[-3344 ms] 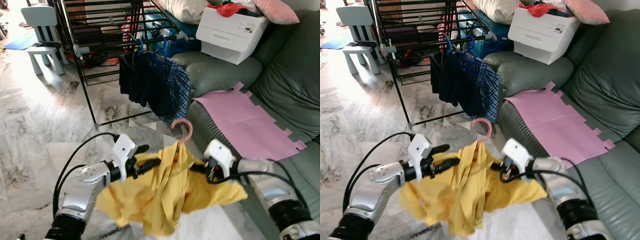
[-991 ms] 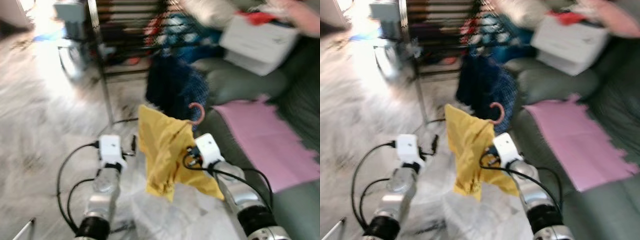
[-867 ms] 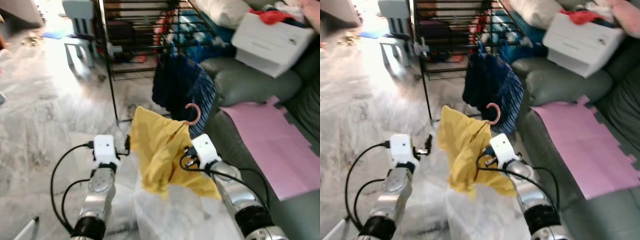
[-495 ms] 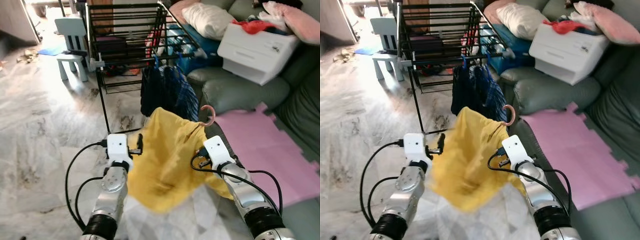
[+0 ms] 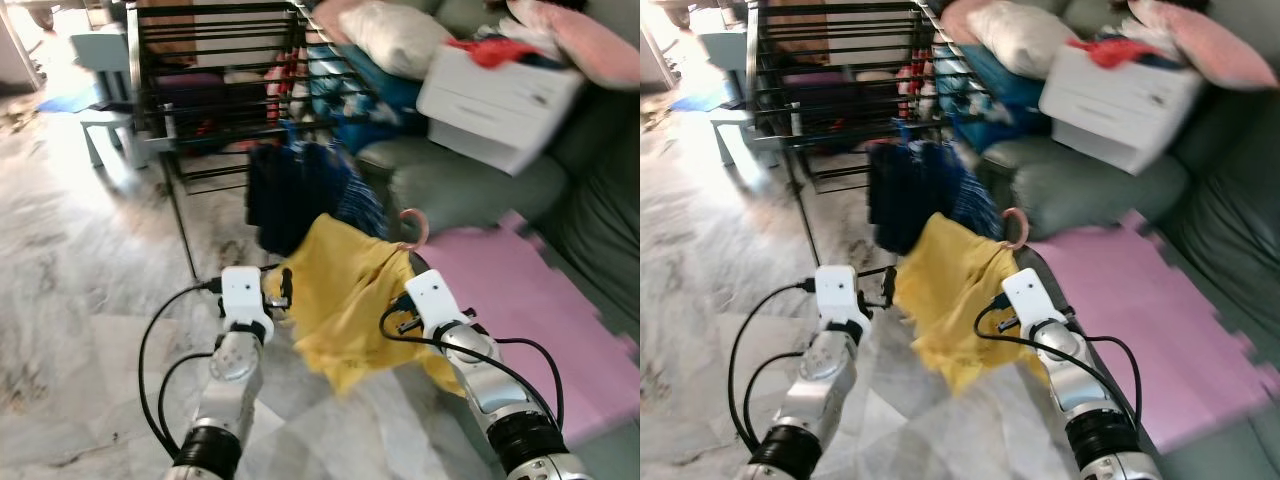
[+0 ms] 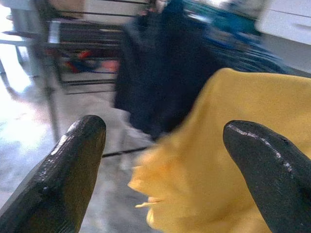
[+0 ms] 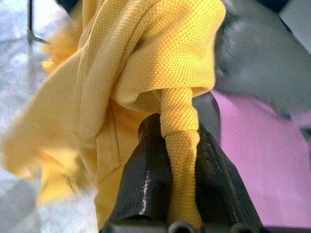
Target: Hang hanger
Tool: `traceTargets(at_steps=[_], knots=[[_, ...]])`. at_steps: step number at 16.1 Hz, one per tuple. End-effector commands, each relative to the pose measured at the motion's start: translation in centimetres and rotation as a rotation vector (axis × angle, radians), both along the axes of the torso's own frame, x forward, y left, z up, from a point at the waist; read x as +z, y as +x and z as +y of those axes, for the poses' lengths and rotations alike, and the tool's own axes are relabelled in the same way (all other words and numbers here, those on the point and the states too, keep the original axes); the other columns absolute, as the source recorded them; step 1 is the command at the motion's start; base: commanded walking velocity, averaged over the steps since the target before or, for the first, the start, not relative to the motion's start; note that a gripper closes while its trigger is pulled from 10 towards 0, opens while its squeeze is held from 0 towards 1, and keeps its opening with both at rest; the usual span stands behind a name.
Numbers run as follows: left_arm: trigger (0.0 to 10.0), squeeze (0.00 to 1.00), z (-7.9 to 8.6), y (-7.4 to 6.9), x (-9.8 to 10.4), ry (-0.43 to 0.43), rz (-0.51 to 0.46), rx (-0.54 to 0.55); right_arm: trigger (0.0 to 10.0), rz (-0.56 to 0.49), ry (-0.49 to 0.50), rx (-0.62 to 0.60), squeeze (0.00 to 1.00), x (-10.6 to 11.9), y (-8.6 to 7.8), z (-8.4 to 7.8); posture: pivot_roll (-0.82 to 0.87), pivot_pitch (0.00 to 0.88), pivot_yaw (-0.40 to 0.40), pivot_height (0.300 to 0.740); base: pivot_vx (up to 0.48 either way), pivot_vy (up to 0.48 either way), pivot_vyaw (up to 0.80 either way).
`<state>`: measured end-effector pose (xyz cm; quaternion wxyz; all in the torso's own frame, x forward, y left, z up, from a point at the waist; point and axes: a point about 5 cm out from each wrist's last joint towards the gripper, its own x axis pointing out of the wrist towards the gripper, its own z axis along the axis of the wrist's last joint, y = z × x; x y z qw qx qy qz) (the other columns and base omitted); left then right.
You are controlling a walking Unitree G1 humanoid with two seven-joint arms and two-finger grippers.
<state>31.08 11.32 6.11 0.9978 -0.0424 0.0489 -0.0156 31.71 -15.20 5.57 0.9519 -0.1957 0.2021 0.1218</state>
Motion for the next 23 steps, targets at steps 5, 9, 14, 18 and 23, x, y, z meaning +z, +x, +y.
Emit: traceTargets(at_steps=[5,9,14,18,23], knots=[[10.0,0.00,1.7,-0.1,-0.5,0.036,0.033,0.051,10.0,-0.049,0.039,0.049,0.00,1.2,0.5,2.0,0.03,0.000,-0.043,0.740,0.113,0.406,0.66],[10.0,0.00,1.3,-0.1,-0.4,0.057,0.029,0.039,10.0,-0.043,0.015,0.018,0.00,1.1,0.6,1.5,0.03,0.000,-0.044,0.740,0.000,0.319,0.00],[10.0,0.00,-0.5,-0.3,-0.1,-0.014,0.012,-0.070,10.0,-0.037,0.020,-0.106,0.00,0.9,0.9,0.3,0.03,0.000,-0.046,0.740,0.000,0.000,0.00],[10.0,0.00,-0.4,-0.3,-0.1,0.001,0.005,-0.072,10.0,-0.026,0.043,-0.149,0.00,1.0,1.1,-0.1,0.03,0.000,-0.047,0.740,0.408,0.000,-0.11],[10.0,0.00,-0.3,-0.3,-0.1,-0.014,0.015,-0.074,10.0,-0.029,0.035,-0.149,0.00,1.0,1.1,0.1,0.03,0.000,-0.046,0.740,0.455,0.000,0.00]])
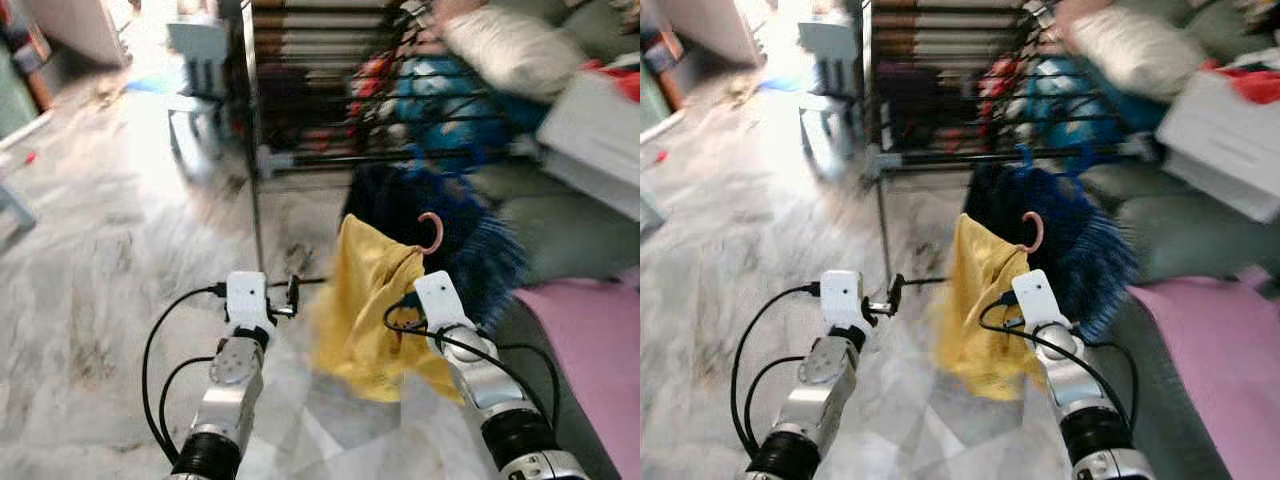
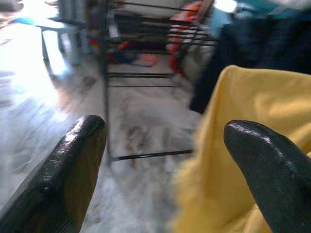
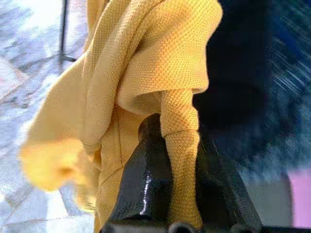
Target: Hang hanger
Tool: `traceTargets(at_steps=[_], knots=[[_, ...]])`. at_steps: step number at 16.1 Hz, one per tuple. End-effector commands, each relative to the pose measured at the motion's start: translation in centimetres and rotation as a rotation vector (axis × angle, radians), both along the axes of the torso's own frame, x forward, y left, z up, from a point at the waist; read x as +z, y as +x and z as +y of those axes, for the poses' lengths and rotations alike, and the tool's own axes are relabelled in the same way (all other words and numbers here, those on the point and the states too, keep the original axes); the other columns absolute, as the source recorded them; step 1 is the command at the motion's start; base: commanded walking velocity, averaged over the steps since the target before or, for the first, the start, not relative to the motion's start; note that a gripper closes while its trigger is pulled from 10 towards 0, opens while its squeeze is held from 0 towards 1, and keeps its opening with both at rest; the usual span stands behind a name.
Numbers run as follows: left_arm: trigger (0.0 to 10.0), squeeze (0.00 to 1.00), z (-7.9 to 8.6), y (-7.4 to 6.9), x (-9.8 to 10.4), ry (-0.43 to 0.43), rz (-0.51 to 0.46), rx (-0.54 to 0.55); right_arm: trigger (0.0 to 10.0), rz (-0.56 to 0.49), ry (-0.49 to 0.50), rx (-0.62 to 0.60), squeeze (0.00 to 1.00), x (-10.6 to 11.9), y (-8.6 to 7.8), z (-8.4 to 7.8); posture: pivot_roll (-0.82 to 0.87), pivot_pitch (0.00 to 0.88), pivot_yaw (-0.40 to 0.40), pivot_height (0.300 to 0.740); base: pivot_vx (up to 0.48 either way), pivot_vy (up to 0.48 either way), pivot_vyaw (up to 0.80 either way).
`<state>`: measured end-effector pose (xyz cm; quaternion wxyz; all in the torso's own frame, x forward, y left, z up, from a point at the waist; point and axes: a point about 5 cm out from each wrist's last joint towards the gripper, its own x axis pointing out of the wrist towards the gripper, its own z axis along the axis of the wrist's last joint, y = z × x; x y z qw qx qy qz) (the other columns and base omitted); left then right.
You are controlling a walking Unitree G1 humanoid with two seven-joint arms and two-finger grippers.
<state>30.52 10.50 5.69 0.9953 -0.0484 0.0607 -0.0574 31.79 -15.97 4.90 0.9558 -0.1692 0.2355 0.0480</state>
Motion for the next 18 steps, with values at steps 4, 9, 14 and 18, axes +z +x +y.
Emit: traceTargets(at_steps=[4,9,14,18], knots=[[10.0,0.00,0.3,0.2,0.2,-0.006,0.007,0.008,10.0,-0.070,0.021,0.022,0.00,1.8,1.4,1.0,0.03,0.000,-0.046,0.740,0.402,0.205,0.00],[10.0,0.00,0.0,0.0,0.1,-0.006,0.004,-0.014,10.0,-0.101,0.005,-0.028,0.00,2.3,1.9,0.7,0.03,0.000,-0.046,0.740,0.420,0.169,0.00],[10.0,0.00,-0.5,-0.1,0.2,-0.035,0.005,-0.039,10.0,-0.098,-0.008,-0.006,0.00,2.2,2.0,1.0,0.03,0.000,-0.046,0.740,0.000,0.000,0.00],[10.0,0.00,-0.7,-0.3,0.1,-0.049,0.016,-0.048,10.0,-0.109,-0.024,-0.022,0.00,2.9,2.9,0.9,0.03,0.000,-0.046,0.740,0.000,0.000,0.00]])
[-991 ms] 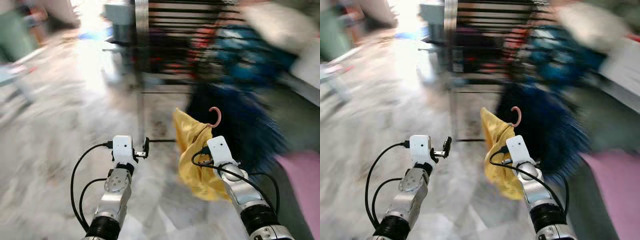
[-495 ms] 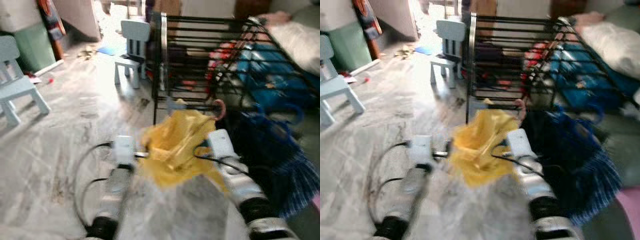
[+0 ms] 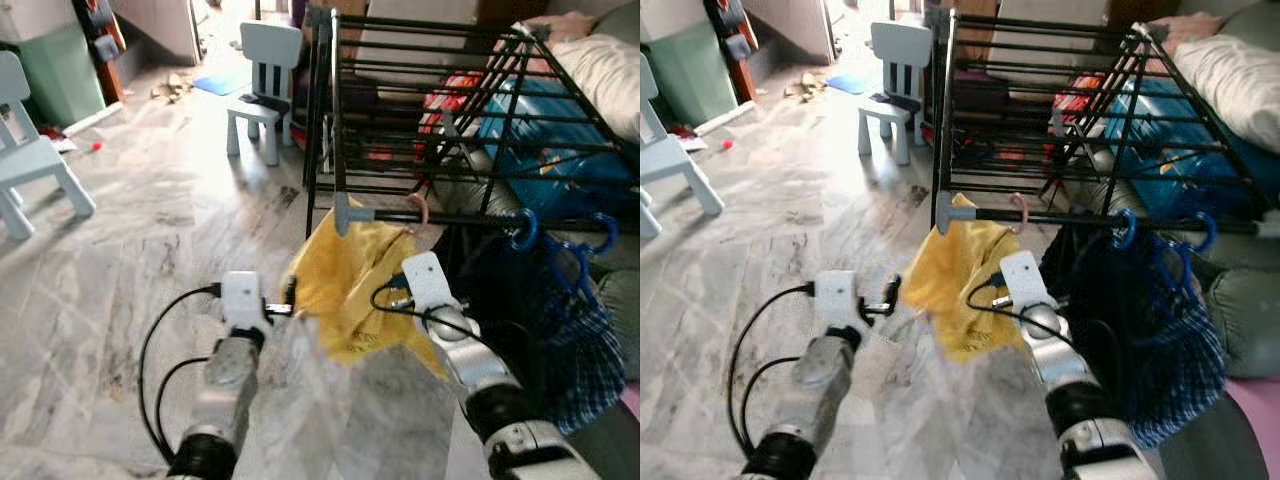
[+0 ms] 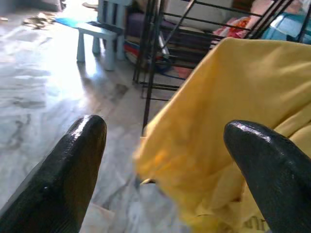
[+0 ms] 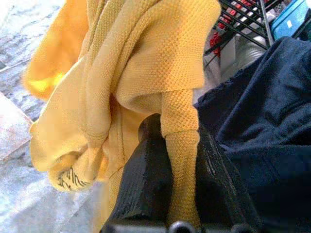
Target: Hang hanger
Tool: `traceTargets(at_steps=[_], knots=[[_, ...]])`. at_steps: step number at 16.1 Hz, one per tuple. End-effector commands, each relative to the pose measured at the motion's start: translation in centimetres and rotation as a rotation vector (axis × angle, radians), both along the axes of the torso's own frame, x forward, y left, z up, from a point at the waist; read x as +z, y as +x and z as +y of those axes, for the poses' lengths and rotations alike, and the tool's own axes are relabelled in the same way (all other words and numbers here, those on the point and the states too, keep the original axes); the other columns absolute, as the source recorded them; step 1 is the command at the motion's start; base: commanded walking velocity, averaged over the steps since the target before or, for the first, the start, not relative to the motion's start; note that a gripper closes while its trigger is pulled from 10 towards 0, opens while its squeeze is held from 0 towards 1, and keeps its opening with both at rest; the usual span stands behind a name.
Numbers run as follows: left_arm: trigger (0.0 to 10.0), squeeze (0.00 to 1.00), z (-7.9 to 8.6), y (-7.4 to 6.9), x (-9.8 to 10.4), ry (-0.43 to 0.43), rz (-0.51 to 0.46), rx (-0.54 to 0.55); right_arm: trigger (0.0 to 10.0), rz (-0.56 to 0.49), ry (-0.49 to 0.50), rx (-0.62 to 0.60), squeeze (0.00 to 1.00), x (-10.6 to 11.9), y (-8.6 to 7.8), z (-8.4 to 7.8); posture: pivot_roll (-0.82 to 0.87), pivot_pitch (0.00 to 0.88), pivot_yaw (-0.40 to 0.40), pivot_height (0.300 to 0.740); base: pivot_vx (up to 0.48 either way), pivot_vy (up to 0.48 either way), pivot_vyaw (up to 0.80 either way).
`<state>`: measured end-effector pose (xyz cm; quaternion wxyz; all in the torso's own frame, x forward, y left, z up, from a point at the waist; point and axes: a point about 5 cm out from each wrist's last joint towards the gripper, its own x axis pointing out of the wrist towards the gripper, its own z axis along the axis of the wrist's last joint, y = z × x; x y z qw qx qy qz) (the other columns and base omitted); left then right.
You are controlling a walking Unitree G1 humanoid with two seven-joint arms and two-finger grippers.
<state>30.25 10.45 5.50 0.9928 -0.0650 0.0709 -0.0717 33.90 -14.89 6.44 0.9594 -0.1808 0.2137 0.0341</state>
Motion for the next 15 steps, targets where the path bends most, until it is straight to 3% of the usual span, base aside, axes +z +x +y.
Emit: traceTargets(at_steps=[1,5,9,15], knots=[[10.0,0.00,-0.8,-0.1,0.3,-0.031,-0.002,-0.026,10.0,-0.060,-0.006,0.000,0.00,1.5,1.1,0.0,0.03,0.000,-0.046,0.740,0.000,0.000,0.00],[10.0,0.00,-1.1,-0.1,0.2,-0.047,0.010,-0.042,10.0,-0.034,-0.014,0.048,0.00,1.5,1.8,2.2,0.04,0.000,-0.052,0.740,0.000,0.000,0.00],[10.0,0.00,-1.3,-0.2,0.2,-0.060,0.021,-0.049,10.0,-0.009,0.002,0.064,0.00,1.6,2.3,3.2,0.05,0.000,-0.058,0.740,0.000,0.000,0.00],[10.0,0.00,-1.2,-0.3,-0.1,-0.060,0.035,-0.042,10.0,0.077,0.046,-0.035,0.00,0.0,1.7,2.1,0.06,0.000,-0.064,0.740,0.000,0.000,0.00]])
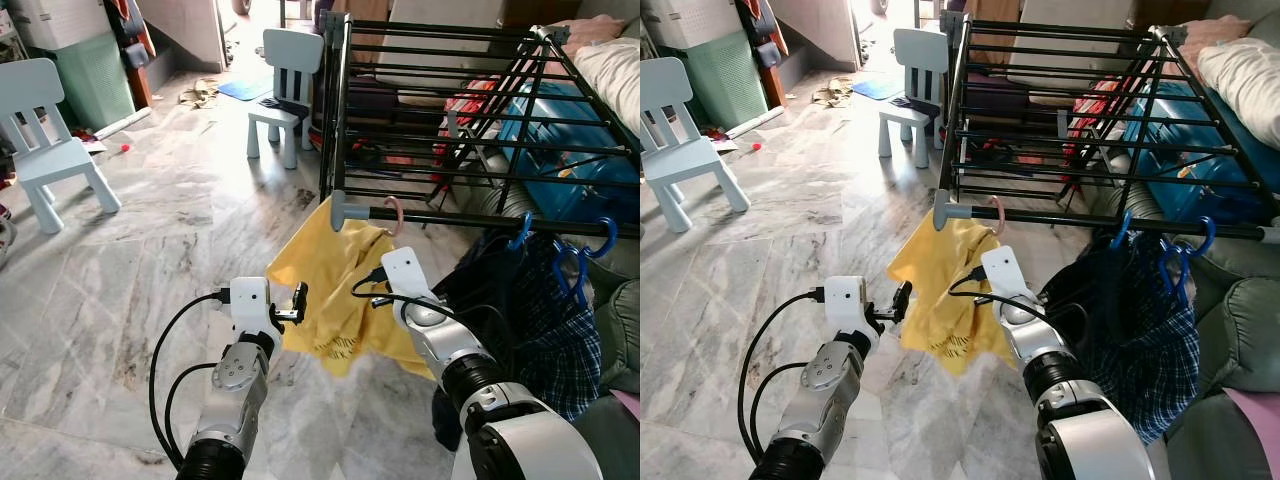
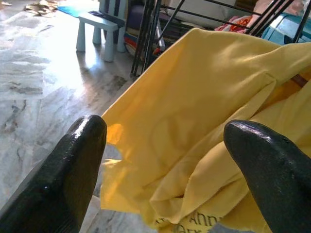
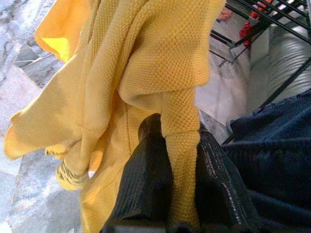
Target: Hang hanger
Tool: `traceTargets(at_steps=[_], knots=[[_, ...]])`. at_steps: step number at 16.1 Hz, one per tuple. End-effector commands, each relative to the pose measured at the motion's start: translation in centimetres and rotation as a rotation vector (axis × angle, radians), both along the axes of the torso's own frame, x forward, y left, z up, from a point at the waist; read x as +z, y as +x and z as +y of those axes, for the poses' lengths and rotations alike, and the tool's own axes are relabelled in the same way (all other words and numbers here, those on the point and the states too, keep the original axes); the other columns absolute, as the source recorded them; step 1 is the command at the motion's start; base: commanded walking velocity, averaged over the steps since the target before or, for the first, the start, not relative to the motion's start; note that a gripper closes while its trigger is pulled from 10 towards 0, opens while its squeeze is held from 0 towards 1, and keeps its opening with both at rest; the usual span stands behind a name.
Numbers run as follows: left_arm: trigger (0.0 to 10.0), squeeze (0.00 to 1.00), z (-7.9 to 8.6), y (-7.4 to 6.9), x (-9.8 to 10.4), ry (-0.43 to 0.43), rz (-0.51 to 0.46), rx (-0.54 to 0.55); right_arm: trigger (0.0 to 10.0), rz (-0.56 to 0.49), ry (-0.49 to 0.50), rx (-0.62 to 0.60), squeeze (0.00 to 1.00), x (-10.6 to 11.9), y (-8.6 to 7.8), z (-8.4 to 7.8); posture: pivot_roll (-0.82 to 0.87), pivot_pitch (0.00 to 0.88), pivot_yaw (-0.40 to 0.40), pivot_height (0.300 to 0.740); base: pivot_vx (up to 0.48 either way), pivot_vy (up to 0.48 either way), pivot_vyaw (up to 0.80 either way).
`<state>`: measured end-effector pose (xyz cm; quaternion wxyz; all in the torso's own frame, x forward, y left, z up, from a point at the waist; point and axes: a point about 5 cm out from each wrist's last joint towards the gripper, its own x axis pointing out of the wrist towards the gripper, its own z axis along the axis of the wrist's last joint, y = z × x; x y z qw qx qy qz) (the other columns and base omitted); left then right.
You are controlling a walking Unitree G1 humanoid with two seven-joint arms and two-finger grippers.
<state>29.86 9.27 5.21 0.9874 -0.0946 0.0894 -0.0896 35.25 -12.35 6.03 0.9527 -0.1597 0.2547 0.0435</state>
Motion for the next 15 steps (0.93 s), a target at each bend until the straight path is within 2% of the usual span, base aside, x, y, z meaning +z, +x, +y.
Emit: traceTargets(at_steps=[1,4,5,6,9,12,15], knots=[[10.0,0.00,0.0,0.1,0.2,-0.001,-0.003,-0.008,10.0,-0.021,0.006,-0.061,0.00,0.4,0.3,-0.8,0.06,0.000,-0.064,0.740,0.000,0.000,0.00],[10.0,0.00,-0.1,0.1,0.2,-0.001,0.000,-0.014,10.0,-0.033,0.007,-0.087,0.00,0.4,0.4,-1.1,0.05,0.000,-0.061,0.740,0.000,0.000,0.00],[10.0,0.00,-0.2,0.2,0.2,0.000,0.004,-0.018,10.0,-0.037,0.030,-0.087,0.65,0.4,0.3,-0.9,0.05,0.000,-0.058,0.740,0.000,0.000,0.00],[10.0,0.00,-0.3,0.2,0.2,0.000,0.005,-0.021,10.0,-0.035,0.052,-0.087,1.00,0.3,0.3,-0.8,0.05,0.000,-0.058,0.740,0.000,0.000,0.00],[10.0,0.00,-0.3,0.2,0.1,0.001,0.013,-0.025,10.0,-0.054,0.081,-0.054,1.00,0.4,0.2,-0.1,0.05,0.000,-0.057,0.740,0.000,0.000,0.00],[10.0,0.00,-0.2,0.2,0.0,0.002,0.021,-0.024,10.0,-0.115,0.100,-0.024,1.00,0.8,0.1,-0.1,0.05,0.000,-0.052,0.740,0.000,0.000,0.00],[10.0,0.00,-0.2,0.5,0.2,0.015,0.022,-0.025,10.0,-0.137,0.090,-0.043,1.00,0.1,-0.8,-1.5,0.01,0.000,-0.020,0.740,0.000,0.000,0.00]])
